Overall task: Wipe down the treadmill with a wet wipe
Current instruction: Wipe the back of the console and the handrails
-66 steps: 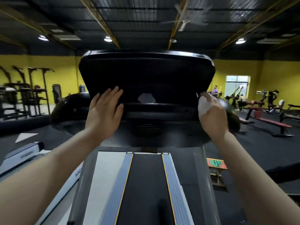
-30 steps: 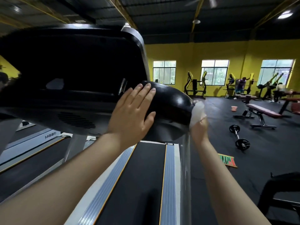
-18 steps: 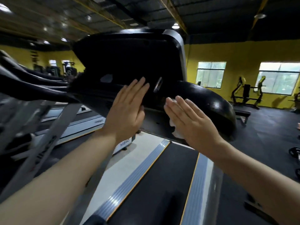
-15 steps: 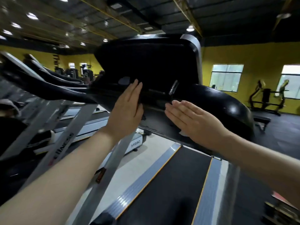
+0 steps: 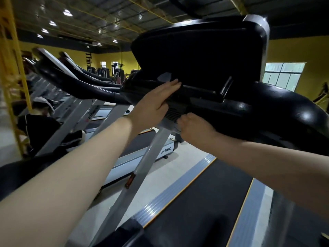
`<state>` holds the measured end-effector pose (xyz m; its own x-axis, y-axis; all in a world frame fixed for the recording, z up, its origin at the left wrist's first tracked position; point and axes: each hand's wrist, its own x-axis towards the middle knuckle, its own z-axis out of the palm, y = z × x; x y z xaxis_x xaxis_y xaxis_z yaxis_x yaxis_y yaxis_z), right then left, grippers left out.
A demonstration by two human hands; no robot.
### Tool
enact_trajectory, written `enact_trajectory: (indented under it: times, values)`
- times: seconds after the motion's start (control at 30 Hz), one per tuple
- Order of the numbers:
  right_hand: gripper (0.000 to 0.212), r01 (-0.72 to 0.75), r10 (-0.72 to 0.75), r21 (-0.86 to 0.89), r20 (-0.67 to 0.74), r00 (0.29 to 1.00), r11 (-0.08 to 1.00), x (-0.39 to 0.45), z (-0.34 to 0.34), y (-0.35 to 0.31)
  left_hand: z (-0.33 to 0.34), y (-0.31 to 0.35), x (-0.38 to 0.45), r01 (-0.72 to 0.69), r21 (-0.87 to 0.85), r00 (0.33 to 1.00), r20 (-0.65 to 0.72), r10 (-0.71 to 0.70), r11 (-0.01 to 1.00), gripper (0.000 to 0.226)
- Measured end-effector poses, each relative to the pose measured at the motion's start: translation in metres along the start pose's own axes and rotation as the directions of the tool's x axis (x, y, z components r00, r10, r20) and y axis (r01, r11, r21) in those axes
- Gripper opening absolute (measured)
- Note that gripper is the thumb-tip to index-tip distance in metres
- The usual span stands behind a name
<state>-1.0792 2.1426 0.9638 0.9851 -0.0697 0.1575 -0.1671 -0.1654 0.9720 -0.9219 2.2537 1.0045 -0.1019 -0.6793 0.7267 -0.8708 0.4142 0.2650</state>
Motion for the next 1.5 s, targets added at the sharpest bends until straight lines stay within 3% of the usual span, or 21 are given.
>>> enact_trajectory:
  times: [0.07,0.23,0.5,0.73,0.83,0.93,1.0,1.07,1.1,1.13,1.2,1.23,1.3,1.33,1.37,1.4,1.5]
  values:
    - [0.023,0.045,-0.044,-0.059,0.022,0.999,0.997,0.005,0.030,-0.018,0.002,-0.007,0.001,-0.017,-0.005,1.000,0.008,0.017,1.000,0.073]
    - [0.045,0.213,-0.145,-0.263,0.258,0.955,0.941,-0.018,0.101,-0.061,0.010,-0.020,0.004,-0.063,-0.006,0.997,-0.041,0.062,0.998,0.078]
    - [0.036,0.338,-0.257,-0.181,0.362,0.896,0.923,-0.007,0.134,-0.072,0.016,-0.024,0.003,-0.116,0.014,0.991,-0.067,0.116,0.993,0.077]
    - [0.035,0.358,-0.259,-0.109,0.503,0.824,0.927,-0.013,0.136,-0.087,0.020,-0.029,0.002,-0.109,0.008,0.992,-0.058,0.109,0.994,0.079]
    - [0.027,0.237,-0.193,-0.072,0.381,0.904,0.969,-0.006,0.090,-0.059,0.021,-0.031,0.002,-0.116,0.013,0.991,-0.063,0.116,0.993,0.079]
    - [0.009,0.001,0.001,-0.029,0.053,0.999,1.000,-0.012,0.025,-0.011,0.021,-0.032,0.003,-0.134,0.024,0.987,-0.084,0.135,0.991,0.076]
    - [0.010,-0.190,0.188,0.004,-0.146,0.971,0.982,-0.028,0.000,0.013,0.023,-0.031,0.003,-0.138,0.022,0.987,-0.086,0.139,0.990,0.075]
    - [0.015,-0.345,0.335,0.018,-0.289,0.897,0.938,-0.042,-0.009,0.028,0.025,-0.030,0.003,-0.134,0.020,0.986,-0.096,0.135,0.991,0.076]
    - [0.015,-0.352,0.350,0.048,-0.288,0.891,0.935,-0.045,-0.006,0.028,0.027,-0.029,0.002,-0.124,0.013,0.987,-0.106,0.124,0.992,0.077]
    - [0.012,-0.292,0.293,0.042,-0.257,0.921,0.955,-0.046,0.003,0.020,0.027,-0.028,0.002,-0.110,0.001,0.987,-0.117,0.109,0.994,0.077]
    - [0.006,-0.087,0.085,-0.059,-0.041,0.996,0.994,-0.050,0.037,-0.007,0.029,-0.026,0.002,-0.090,-0.025,0.989,-0.122,0.086,0.996,0.077]
    - [0.008,0.040,-0.019,-0.147,0.141,0.990,0.988,-0.051,0.055,-0.021,0.029,-0.026,0.002,-0.086,-0.037,0.989,-0.120,0.081,0.996,0.077]
    - [0.026,0.245,-0.130,-0.174,0.497,0.858,0.954,-0.049,0.076,-0.044,0.027,-0.027,0.002,-0.081,-0.048,0.990,-0.122,0.075,0.996,0.078]
    - [0.032,0.307,-0.181,-0.119,0.591,0.786,0.944,-0.049,0.083,-0.053,0.027,-0.028,0.003,-0.080,-0.049,0.989,-0.127,0.073,0.996,0.079]
    - [0.035,0.337,-0.197,-0.090,0.662,0.723,0.937,-0.050,0.085,-0.057,0.028,-0.029,0.003,-0.077,-0.051,0.989,-0.132,0.070,0.996,0.080]
    - [0.036,0.366,-0.227,-0.074,0.666,0.711,0.928,-0.047,0.090,-0.062,0.029,-0.029,0.003,-0.077,-0.052,0.988,-0.136,0.069,0.996,0.081]
    - [0.033,0.382,-0.260,-0.057,0.640,0.723,0.922,-0.044,0.075,-0.057,0.030,-0.028,0.002,-0.092,-0.069,0.987,-0.140,0.082,0.993,0.083]
